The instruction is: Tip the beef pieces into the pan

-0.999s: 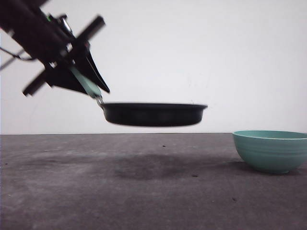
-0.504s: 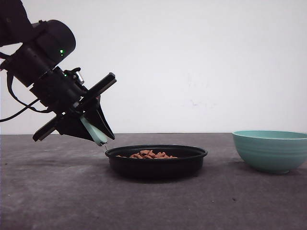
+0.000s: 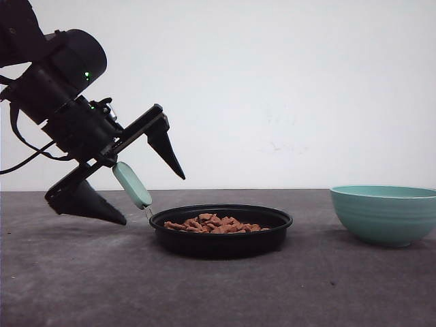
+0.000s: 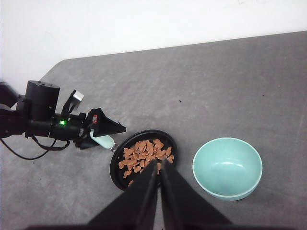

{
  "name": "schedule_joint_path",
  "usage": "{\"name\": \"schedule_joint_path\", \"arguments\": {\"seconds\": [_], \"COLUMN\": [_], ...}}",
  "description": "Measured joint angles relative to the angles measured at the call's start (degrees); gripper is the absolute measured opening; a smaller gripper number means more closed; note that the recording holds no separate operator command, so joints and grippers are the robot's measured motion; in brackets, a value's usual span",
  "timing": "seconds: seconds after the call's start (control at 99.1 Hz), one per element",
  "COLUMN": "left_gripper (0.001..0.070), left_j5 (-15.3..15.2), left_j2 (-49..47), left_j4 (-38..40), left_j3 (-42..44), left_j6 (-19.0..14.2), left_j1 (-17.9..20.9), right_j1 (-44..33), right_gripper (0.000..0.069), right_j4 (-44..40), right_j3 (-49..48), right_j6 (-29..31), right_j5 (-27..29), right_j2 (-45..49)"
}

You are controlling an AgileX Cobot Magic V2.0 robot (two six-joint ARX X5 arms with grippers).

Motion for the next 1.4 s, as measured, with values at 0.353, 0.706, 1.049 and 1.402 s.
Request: {"name": "schedule_joint_path", "arguments": {"seconds": [0.353, 0.706, 1.049, 1.402], "left_gripper": [0.0698, 0.0652, 0.0021, 0.0013], "left_j5": [-5.86, -26.43, -32.87, -32.87], "left_j2": [-19.23, -56.57, -76.02, -75.97], "left_j4": [-9.88, -31.50, -39.41, -47.28], "left_j3": [0.00, 0.02, 0.74, 0.74], "left_j6": [1.90, 15.17, 20.59, 20.87], "left_j1": [1.77, 0.46, 0.46, 0.46], "right_j1": [0.00, 0.00, 0.00, 0.00], "right_gripper": [0.0010, 0.0010, 0.0010, 0.0010], "right_j4": [2.03, 5.25, 12.26, 13.42], "right_j3": [0.00, 0.00, -0.02, -0.02], "right_j6": [-6.38, -12.72, -18.97, -19.41], "right_j5": [7.89, 12.07, 13.86, 13.86], "right_j2": [0.00, 0.00, 0.00, 0.00]}}
